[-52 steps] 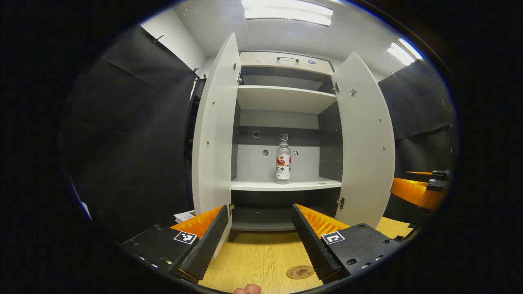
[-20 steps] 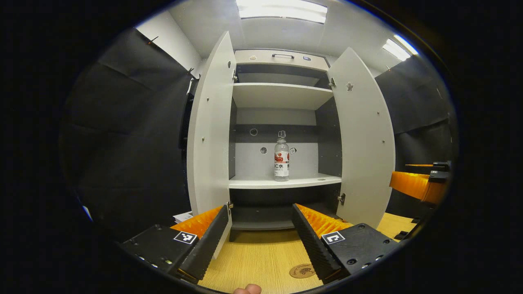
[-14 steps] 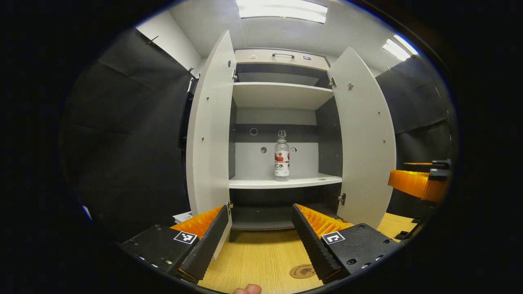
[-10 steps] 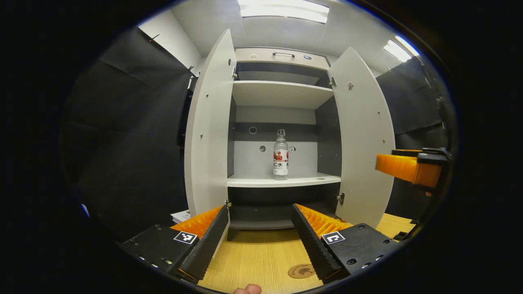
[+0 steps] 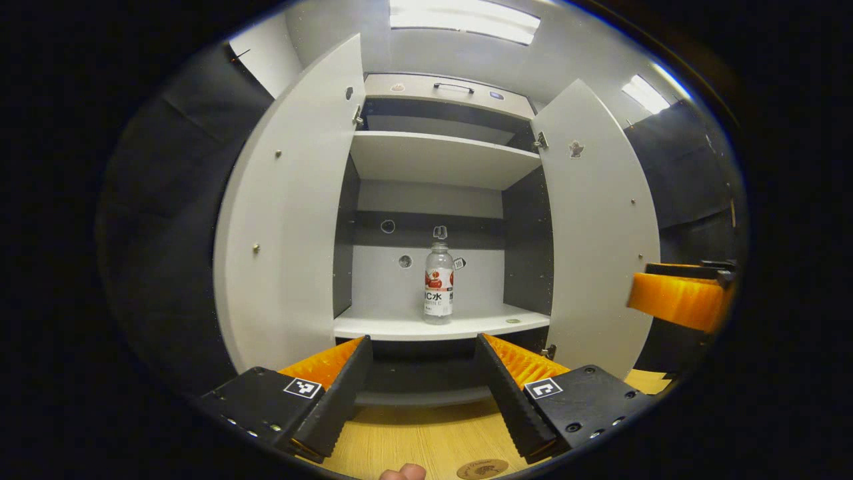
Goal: Grasp the bottle in the cabinet with the left hand and place it on the coaster, then close the right door with the right hand and the left door with the left hand.
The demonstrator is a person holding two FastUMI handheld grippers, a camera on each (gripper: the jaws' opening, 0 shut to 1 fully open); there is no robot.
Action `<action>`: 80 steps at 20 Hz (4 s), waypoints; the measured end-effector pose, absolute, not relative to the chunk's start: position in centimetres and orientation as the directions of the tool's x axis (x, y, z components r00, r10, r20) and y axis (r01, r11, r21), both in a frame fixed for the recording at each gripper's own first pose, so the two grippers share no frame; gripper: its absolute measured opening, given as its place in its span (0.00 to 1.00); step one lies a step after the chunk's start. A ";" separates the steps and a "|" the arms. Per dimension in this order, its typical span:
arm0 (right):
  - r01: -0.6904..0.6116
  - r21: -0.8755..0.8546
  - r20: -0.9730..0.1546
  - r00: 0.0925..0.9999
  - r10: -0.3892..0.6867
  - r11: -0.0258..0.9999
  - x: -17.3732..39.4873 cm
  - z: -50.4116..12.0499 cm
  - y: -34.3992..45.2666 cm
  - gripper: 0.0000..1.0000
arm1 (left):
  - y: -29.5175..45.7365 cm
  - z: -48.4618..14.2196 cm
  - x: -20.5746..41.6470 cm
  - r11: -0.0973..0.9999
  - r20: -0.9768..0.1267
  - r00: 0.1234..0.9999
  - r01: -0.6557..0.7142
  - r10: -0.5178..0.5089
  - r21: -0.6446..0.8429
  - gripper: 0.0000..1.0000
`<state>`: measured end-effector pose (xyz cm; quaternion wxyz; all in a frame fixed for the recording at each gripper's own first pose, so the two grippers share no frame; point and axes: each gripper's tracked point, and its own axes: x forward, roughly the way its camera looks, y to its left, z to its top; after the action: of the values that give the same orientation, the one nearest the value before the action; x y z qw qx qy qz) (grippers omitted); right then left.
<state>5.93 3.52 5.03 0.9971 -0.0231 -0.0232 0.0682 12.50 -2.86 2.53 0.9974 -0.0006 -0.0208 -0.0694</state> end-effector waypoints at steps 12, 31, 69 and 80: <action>0.094 0.025 -0.043 0.995 -0.093 0.995 3.5 3.0 -3.7 1.00 | -7.6 2.3 33.6 0.986 -0.020 0.987 0.158 -0.157 0.047 0.95; 0.186 0.031 -0.047 0.982 -0.184 0.982 3.9 2.4 -6.9 1.00 | -6.1 4.0 39.7 0.996 0.022 0.996 0.090 -0.090 0.020 0.77; 0.115 0.031 -0.066 0.991 -0.113 0.993 -0.2 3.5 -4.6 1.00 | -10.9 -21.2 9.5 0.965 -0.084 0.961 0.263 -0.263 -0.022 0.81; 0.086 0.042 -0.078 0.994 -0.083 0.995 -0.3 3.0 -4.0 0.99 | -9.6 -14.9 8.0 0.968 0.020 0.968 0.249 -0.249 -0.028 0.95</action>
<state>-0.31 -4.00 2.96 0.9981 0.0225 0.0380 -0.0425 7.98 -9.55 -14.90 0.9919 -0.0153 -0.0083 -0.1256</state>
